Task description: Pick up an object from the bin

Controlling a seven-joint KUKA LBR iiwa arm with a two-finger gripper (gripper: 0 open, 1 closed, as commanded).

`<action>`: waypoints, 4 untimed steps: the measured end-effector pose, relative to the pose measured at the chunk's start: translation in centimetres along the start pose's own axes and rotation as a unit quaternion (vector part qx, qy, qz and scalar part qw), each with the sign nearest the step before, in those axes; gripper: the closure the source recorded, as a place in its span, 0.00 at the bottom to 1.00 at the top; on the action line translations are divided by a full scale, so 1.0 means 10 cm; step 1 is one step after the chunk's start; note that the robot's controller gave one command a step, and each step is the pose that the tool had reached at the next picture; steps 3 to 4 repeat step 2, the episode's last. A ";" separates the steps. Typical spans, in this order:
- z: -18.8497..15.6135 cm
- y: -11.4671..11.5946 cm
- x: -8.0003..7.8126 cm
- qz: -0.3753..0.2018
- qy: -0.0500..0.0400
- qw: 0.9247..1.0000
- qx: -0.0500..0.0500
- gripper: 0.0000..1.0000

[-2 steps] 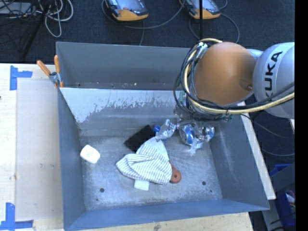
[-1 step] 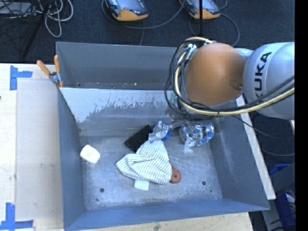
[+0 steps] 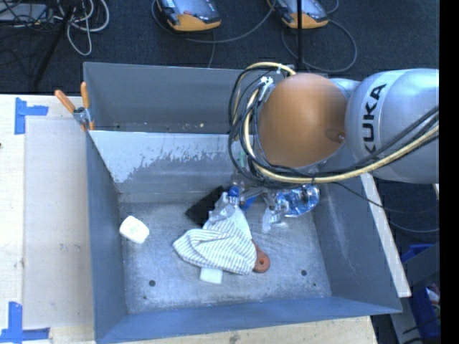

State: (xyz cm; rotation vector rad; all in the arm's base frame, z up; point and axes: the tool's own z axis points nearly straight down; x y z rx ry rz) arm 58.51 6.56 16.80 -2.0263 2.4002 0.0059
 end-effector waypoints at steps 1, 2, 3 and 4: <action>0.07 0.10 -0.17 0.132 0.001 0.991 0.000 0.00; 0.33 0.13 -0.25 0.217 0.000 0.976 0.001 0.00; 0.33 0.13 -0.25 0.217 0.000 0.976 0.001 0.00; 0.33 0.13 -0.25 0.217 0.000 0.976 0.001 0.00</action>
Offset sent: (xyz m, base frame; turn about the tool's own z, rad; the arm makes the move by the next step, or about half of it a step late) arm -0.0127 0.0268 -0.0980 -0.0014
